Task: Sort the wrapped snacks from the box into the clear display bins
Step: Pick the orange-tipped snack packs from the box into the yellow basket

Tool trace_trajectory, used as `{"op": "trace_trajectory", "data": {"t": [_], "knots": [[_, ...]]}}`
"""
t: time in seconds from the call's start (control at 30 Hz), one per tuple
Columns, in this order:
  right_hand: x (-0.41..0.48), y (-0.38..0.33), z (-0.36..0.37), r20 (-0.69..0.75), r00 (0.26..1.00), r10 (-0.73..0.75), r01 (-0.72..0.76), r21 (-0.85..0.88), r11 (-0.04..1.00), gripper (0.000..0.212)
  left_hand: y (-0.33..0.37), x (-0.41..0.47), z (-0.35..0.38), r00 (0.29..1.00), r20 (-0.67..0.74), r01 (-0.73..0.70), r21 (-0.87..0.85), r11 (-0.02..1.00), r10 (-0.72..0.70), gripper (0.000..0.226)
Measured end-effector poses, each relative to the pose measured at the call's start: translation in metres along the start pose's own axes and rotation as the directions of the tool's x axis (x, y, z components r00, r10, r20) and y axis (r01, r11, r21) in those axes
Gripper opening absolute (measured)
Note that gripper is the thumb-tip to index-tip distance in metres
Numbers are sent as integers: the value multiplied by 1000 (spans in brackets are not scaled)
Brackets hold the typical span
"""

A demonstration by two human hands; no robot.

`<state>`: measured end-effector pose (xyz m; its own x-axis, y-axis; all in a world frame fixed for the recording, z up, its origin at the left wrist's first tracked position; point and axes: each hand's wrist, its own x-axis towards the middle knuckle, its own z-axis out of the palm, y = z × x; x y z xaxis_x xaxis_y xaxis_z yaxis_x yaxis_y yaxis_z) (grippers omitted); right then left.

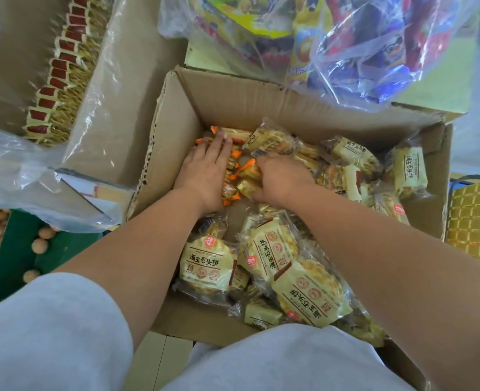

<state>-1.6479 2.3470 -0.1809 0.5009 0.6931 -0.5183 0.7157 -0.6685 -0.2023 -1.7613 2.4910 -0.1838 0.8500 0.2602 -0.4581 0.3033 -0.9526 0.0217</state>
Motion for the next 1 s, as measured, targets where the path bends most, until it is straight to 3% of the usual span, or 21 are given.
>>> {"op": "trace_trajectory", "data": {"t": [0.2, 0.37, 0.57, 0.8, 0.9, 1.0], "knots": [[4, 2, 0, 50, 999, 12, -12, -9, 1000, 67, 0, 7, -8, 1000, -26, -10, 151, 988, 14, 138], [7, 0, 0, 146, 989, 34, -30, -30, 999, 66, 1, 6, -2, 1000, 5, -13, 117, 993, 13, 132], [9, -3, -1, 156, 985, 72, -75, 14, 997, 70, 4, 2, 5, 996, 83, -1, 161, 987, -12, 154], [11, -5, 2, 163, 982, 94, -97, 10, 995, 70, 3, -1, 9, 994, 110, 15, 36, 999, -19, 155], [12, -4, 0, 167, 982, 87, -95, 41, 995, 61, 1, -1, 5, 991, 128, 26, -25, 999, -22, 154], [7, 1, -5, 144, 987, 66, -91, 178, 980, 44, 2, -1, -1, 989, 138, 64, -106, 992, -49, 152]]}}
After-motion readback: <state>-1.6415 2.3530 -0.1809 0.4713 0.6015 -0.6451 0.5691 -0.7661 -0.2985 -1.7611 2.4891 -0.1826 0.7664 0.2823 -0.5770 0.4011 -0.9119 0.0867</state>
